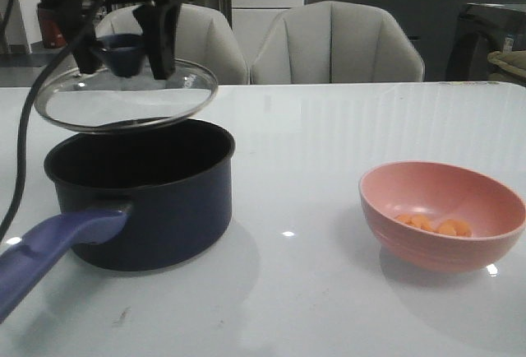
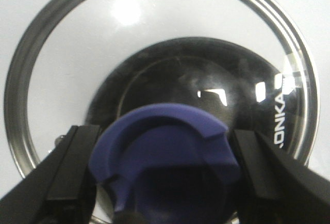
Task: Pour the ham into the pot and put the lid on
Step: 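Lift the glass lid off the saucepan with the left gripper, then set the glass lid down beside the saucepan and release it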
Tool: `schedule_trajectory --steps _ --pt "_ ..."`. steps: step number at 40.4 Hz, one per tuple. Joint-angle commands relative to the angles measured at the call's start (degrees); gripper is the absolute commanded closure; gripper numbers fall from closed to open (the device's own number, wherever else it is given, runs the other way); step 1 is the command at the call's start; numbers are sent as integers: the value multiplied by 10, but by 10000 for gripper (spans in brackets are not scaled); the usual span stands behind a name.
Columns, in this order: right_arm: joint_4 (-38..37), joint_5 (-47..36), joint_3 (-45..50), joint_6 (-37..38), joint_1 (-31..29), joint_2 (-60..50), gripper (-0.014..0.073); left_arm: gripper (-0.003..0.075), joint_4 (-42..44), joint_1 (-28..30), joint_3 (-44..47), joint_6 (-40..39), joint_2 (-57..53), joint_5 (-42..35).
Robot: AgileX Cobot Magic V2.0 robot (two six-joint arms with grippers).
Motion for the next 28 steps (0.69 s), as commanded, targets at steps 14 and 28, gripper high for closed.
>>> schedule_trajectory --steps 14,28 --pt "-7 -43 6 -2 -1 -12 419 524 -15 157 99 62 -154 2" --pt "-7 -43 6 -2 -1 -12 419 524 -109 306 269 164 -208 -89"
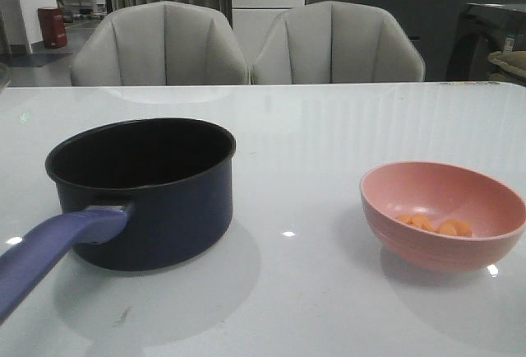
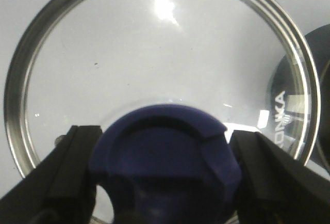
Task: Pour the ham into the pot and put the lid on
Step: 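Set the glass lid down beside the saucepan and release it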
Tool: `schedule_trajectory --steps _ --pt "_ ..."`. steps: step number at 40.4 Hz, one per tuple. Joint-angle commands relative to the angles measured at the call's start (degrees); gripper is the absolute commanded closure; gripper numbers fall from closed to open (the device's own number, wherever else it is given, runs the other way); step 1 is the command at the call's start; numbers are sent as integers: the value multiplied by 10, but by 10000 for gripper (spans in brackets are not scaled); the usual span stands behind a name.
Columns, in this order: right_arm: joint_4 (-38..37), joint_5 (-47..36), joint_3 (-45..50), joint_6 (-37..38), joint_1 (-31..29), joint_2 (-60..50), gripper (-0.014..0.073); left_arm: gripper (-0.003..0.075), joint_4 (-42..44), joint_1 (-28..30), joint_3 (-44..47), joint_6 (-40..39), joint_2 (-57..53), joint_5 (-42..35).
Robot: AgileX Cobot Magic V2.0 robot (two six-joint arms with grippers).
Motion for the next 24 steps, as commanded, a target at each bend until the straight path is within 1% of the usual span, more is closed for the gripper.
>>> schedule_trajectory --steps 1,6,12,24 --pt "-7 -43 6 -2 -1 -12 419 524 -26 19 24 20 -28 -47" --pt "-7 -43 6 -2 -1 -12 419 524 -26 34 82 22 -27 -111" --pt "-7 -43 6 -2 -1 -12 419 521 -27 34 124 22 -10 -181" --pt "-7 -43 6 -2 -1 -12 419 521 -32 32 131 31 75 -197"
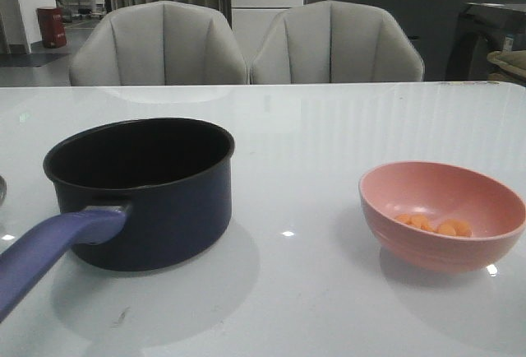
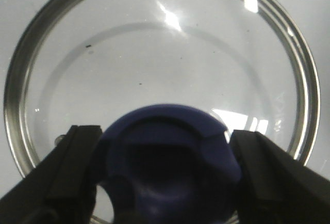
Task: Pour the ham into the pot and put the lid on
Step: 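Set the glass lid down beside the saucepan and release it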
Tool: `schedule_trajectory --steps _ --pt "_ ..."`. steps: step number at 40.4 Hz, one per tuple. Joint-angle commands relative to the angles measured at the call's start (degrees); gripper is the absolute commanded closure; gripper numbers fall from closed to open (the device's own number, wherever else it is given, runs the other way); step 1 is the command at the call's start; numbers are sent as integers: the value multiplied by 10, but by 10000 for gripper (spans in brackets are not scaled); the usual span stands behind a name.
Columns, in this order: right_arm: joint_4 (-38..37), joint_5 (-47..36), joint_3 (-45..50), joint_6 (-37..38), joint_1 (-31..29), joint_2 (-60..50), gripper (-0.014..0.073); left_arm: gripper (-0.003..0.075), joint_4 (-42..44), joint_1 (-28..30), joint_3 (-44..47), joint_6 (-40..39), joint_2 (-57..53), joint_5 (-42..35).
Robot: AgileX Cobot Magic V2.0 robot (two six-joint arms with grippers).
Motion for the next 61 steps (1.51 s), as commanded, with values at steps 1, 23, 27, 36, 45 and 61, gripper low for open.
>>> schedule_trajectory --steps 1,23,27,36,45,61 --pt "-7 -43 6 -2 -1 -12 419 521 -9 0 -13 8 -1 -22" --pt "-7 -43 6 -2 -5 -12 419 61 -62 0 -15 66 38 -15" --pt "-7 -43 6 -2 -5 -12 419 60 -62 0 -27 73 38 4" --pt "-7 -43 6 -2 -5 -12 419 64 -73 -2 -56 79 -17 34" --pt "-7 -43 6 -2 -5 -12 419 64 -73 -2 -53 88 -129 13" --pt "-7 -43 6 -2 -5 -12 419 64 -74 -2 88 88 -424 -146"
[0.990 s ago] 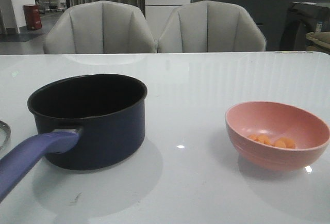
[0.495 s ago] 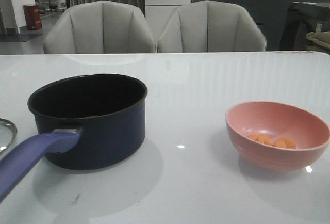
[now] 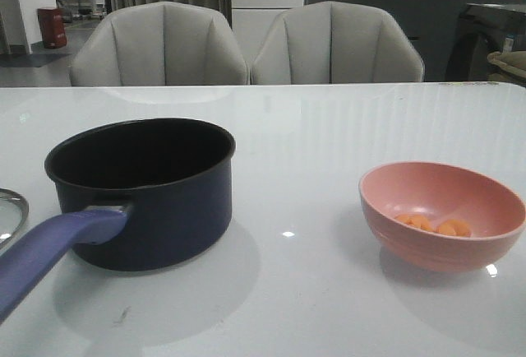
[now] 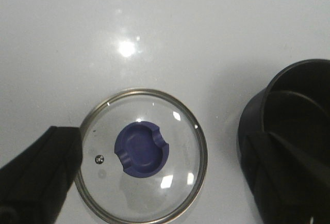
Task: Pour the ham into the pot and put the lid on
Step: 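Set the glass lid down beside the saucepan and release it, then move the right gripper above the pink bowl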
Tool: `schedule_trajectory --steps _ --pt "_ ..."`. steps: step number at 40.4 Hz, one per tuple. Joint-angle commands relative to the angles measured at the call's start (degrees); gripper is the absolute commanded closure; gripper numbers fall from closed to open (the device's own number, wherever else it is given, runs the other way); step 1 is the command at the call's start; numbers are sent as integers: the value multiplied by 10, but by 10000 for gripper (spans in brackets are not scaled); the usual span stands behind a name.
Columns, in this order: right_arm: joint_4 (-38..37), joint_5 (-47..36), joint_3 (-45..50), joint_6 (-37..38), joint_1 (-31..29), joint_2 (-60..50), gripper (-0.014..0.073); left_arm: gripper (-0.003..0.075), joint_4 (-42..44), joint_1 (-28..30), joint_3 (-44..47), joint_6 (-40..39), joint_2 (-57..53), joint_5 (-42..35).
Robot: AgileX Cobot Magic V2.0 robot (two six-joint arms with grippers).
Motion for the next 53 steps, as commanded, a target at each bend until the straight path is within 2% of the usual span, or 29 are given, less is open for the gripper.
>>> schedule_trajectory --steps 1,7,15,26,30,40,53 --pt "-7 -43 6 -2 -3 -12 419 65 -12 -4 35 0 -86 -89" --pt "-7 -43 6 -2 -3 -12 419 92 -12 -34 114 0 -198 -157" --pt "-7 -43 6 -2 -3 -12 419 148 17 -85 200 2 -330 -193" --pt "-7 -43 6 -2 -3 -12 419 220 29 -97 307 2 -498 -241" --pt "-7 -43 6 -2 -3 -11 419 220 20 -97 348 2 -543 -291" --pt "-7 -43 6 -2 -3 -11 419 220 18 -97 394 2 -576 -390" --pt "-7 -52 6 -2 -3 -11 419 220 18 -130 395 2 -576 -396"
